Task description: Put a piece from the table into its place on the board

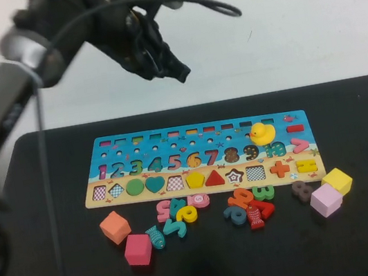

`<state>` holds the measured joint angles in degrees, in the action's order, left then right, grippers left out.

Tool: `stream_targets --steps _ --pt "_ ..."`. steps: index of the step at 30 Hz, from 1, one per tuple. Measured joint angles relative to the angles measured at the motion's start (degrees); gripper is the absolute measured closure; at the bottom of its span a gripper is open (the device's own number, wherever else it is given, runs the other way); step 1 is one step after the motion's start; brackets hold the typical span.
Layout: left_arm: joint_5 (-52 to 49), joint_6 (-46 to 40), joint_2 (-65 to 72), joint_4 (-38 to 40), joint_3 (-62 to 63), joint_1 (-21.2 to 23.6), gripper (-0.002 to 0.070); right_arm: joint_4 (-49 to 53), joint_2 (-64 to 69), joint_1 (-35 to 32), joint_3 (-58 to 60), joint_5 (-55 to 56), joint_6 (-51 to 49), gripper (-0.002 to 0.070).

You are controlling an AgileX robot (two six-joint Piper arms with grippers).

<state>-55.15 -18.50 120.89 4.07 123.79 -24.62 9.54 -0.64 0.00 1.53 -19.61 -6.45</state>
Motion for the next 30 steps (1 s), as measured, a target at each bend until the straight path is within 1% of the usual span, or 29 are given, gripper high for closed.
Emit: stream_targets --steps 4,7,12,15,20,24,26,28,30 --pt "4.1 -1.9 -8.7 5.0 -12.7 0.0 0.0675 0.0 0.0 0.0 0.0 0.0 0.0 0.0657" --pt "9.9 -2.4 -17.8 8.3 -26.0 -0.1 0.0675 0.0 0.0 0.0 0.0 0.0 0.0 0.0657" --pt "22.5 -2.3 -34.6 9.6 -50.6 -0.4 0.0675 0.0 0.0 0.0 0.0 0.0 0.0 0.0657" --pt "28.8 -2.2 -44.4 9.6 -62.4 -0.4 0.0675 0.0 0.0 0.0 0.0 0.0 0.0 0.0657" --pt "34.8 -0.1 -60.0 9.6 -78.0 -0.4 0.0675 0.0 0.0 0.0 0.0 0.0 0.0 0.0657" --pt "35.6 2.5 -70.5 8.2 -85.1 -0.4 0.0675 0.0 0.0 0.0 0.0 0.0 0.0 0.0657" --pt "34.4 3.0 -76.1 6.3 -87.8 -0.4 0.0675 0.0 0.0 0.0 0.0 0.0 0.0 0.0657" --pt "31.2 3.4 -81.5 2.7 -89.3 -0.4 0.0675 0.0 0.0 0.0 0.0 0.0 0.0 0.0657" --pt "24.9 3.6 -86.9 -0.6 -90.0 -0.4 0.0675 0.0 0.0 0.0 0.0 0.0 0.0 0.0657"
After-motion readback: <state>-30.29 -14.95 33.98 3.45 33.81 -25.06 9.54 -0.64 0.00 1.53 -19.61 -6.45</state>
